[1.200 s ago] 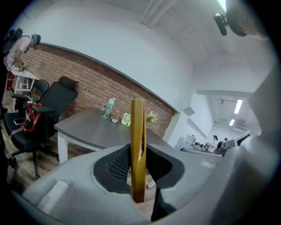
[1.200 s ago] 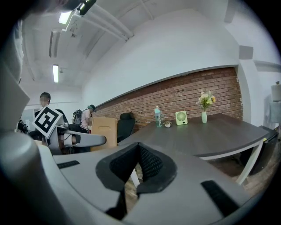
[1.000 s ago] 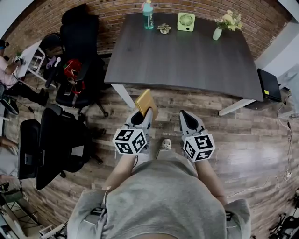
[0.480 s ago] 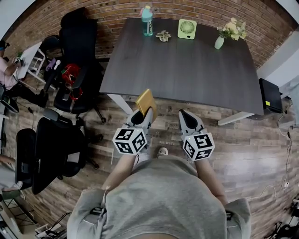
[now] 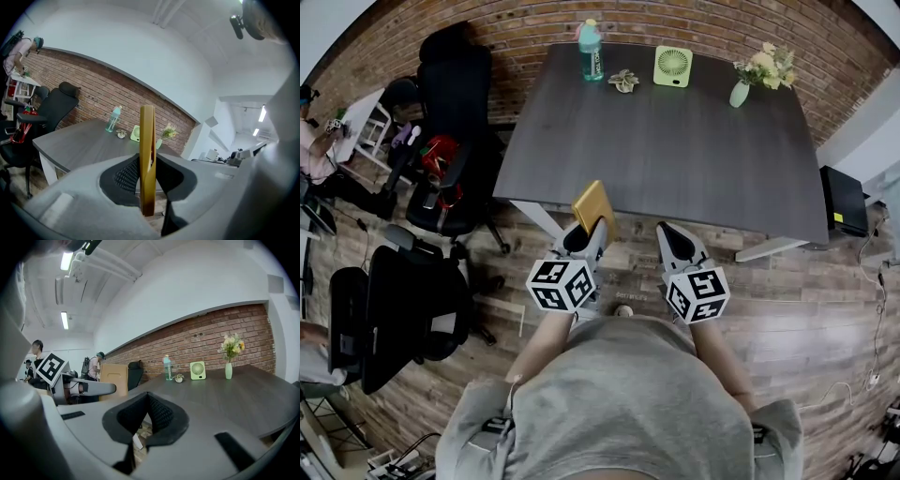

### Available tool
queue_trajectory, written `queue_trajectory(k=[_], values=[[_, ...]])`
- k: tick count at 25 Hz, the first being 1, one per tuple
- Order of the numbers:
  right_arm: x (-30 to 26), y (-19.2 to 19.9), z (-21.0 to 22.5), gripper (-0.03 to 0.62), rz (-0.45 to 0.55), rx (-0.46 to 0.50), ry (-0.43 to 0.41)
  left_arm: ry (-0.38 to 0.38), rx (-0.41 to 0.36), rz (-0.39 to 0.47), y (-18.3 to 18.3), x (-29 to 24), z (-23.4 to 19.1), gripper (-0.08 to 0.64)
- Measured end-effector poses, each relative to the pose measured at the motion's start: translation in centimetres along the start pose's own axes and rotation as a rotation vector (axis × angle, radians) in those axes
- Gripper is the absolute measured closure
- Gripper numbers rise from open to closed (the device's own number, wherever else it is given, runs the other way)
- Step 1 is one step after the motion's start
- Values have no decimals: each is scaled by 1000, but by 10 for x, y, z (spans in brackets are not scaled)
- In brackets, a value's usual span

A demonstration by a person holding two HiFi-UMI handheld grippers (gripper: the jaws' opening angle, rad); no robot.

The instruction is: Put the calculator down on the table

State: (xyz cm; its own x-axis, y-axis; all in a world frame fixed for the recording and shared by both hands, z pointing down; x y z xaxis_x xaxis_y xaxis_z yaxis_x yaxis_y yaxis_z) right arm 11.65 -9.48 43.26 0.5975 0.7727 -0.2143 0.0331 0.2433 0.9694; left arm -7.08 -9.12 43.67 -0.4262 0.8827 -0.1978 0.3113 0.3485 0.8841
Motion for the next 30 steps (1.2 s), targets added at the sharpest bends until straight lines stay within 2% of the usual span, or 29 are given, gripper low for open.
queue_trajectory(k=[17, 30], values=[[-10, 10, 4, 589, -14, -17, -20, -35, -5, -5, 0, -13, -10, 474], [-51, 4, 41, 590, -31, -11, 19, 4, -3, -65, -7, -81, -35, 474]])
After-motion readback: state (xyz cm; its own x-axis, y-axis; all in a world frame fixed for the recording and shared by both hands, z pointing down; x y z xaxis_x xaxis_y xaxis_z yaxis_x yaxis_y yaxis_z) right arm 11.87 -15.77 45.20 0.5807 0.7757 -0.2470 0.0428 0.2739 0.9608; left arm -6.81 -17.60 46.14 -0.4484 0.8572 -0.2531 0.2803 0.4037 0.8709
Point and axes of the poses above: the fingertips, and each gripper's own axes: x backward along the fingers, z to its right, y out of its underside, the point moved 6 cm from there along x, backward along the fingers, and after that the axes turned 2 degrees about x, right-handed, at the moved point
